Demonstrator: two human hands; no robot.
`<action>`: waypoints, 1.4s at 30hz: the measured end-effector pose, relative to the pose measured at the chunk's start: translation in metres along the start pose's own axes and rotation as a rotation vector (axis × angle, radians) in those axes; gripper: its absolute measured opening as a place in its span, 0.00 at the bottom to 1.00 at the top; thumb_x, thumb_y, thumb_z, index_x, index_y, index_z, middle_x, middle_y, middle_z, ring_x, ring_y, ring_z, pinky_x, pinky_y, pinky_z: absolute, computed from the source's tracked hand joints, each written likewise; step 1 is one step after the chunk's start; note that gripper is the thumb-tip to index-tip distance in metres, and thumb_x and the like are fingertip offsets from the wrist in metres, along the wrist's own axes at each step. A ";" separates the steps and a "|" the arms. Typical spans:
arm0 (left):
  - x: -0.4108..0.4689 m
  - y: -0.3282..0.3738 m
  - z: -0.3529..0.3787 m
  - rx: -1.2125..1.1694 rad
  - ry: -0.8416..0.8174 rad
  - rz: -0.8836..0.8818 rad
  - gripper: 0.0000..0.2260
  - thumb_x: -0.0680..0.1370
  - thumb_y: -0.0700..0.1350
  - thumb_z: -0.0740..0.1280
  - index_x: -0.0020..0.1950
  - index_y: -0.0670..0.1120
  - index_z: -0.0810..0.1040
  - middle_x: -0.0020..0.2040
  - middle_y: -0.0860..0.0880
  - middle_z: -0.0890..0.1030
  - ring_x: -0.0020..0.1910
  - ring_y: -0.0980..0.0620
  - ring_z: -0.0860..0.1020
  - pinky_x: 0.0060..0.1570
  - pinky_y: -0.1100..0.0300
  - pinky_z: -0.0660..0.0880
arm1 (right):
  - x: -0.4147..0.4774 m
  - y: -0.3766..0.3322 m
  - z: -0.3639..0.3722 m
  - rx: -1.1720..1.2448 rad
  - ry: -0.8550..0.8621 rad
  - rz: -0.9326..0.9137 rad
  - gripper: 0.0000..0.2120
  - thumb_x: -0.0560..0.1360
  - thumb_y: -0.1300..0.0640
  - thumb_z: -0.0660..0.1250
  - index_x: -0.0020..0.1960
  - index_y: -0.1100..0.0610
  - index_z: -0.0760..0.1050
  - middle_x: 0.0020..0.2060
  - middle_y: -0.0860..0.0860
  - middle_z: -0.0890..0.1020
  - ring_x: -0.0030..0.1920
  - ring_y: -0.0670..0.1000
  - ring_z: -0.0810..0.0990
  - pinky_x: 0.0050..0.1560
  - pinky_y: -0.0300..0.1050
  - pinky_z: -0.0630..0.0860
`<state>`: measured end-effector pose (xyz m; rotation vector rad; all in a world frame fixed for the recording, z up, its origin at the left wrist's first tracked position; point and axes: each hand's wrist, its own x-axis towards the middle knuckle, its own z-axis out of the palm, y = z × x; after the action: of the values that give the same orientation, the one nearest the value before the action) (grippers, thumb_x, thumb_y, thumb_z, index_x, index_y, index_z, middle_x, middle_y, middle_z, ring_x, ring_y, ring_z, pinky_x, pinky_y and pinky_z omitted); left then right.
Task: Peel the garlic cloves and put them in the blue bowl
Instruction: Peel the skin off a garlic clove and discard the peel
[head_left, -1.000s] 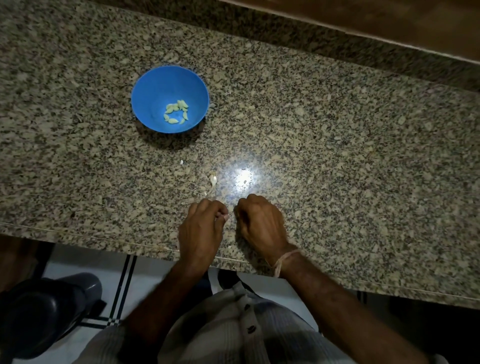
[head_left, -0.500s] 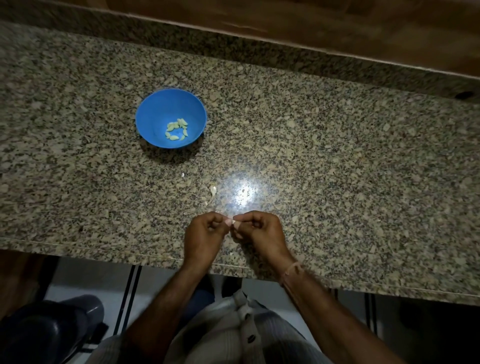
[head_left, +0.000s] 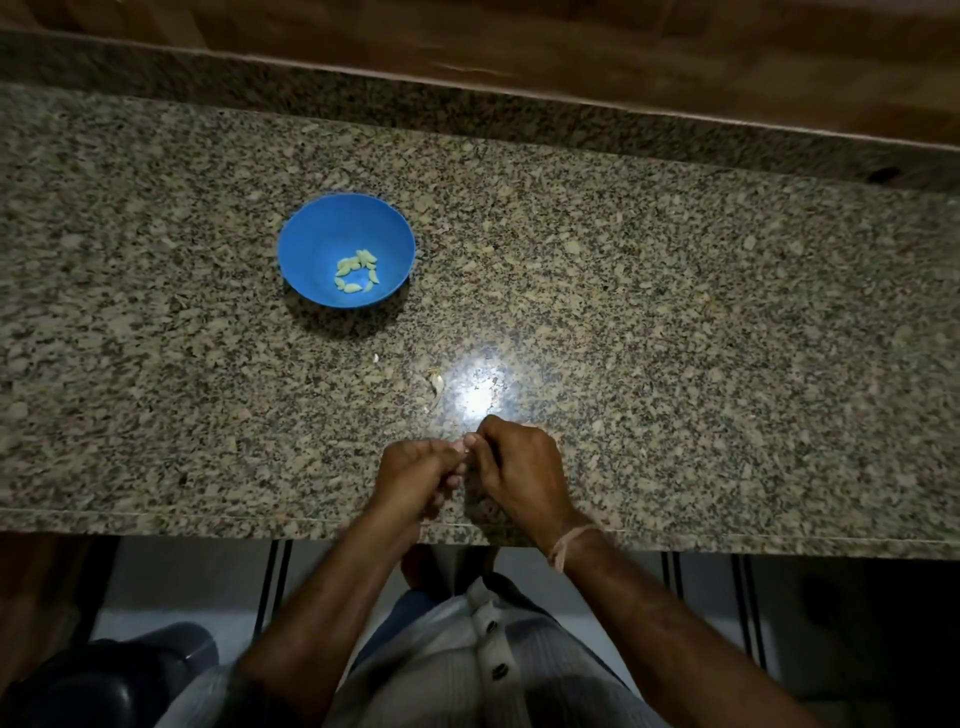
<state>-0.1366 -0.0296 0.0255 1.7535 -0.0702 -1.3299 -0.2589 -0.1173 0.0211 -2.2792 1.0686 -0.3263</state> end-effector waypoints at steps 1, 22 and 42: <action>-0.001 -0.002 -0.001 0.155 0.043 0.173 0.10 0.81 0.44 0.72 0.40 0.44 0.81 0.31 0.49 0.81 0.27 0.52 0.74 0.25 0.62 0.67 | 0.000 -0.001 0.002 0.039 -0.013 0.055 0.16 0.82 0.51 0.66 0.37 0.53 0.73 0.27 0.47 0.74 0.28 0.51 0.72 0.30 0.47 0.62; 0.004 0.023 -0.014 -0.065 -0.263 0.001 0.13 0.86 0.48 0.62 0.43 0.46 0.75 0.32 0.51 0.73 0.29 0.54 0.71 0.26 0.63 0.63 | 0.012 -0.015 0.006 0.445 0.032 0.127 0.16 0.85 0.54 0.66 0.39 0.54 0.73 0.29 0.45 0.73 0.31 0.42 0.70 0.33 0.38 0.66; 0.019 0.009 0.000 0.208 0.034 0.416 0.04 0.83 0.42 0.69 0.51 0.49 0.83 0.45 0.49 0.86 0.44 0.51 0.85 0.44 0.53 0.82 | 0.023 0.001 0.009 1.260 -0.040 0.723 0.04 0.78 0.64 0.74 0.47 0.62 0.80 0.36 0.57 0.84 0.34 0.50 0.81 0.41 0.46 0.82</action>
<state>-0.1241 -0.0451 0.0177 1.8078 -0.5415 -1.0145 -0.2404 -0.1317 0.0123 -0.7369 1.1038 -0.4551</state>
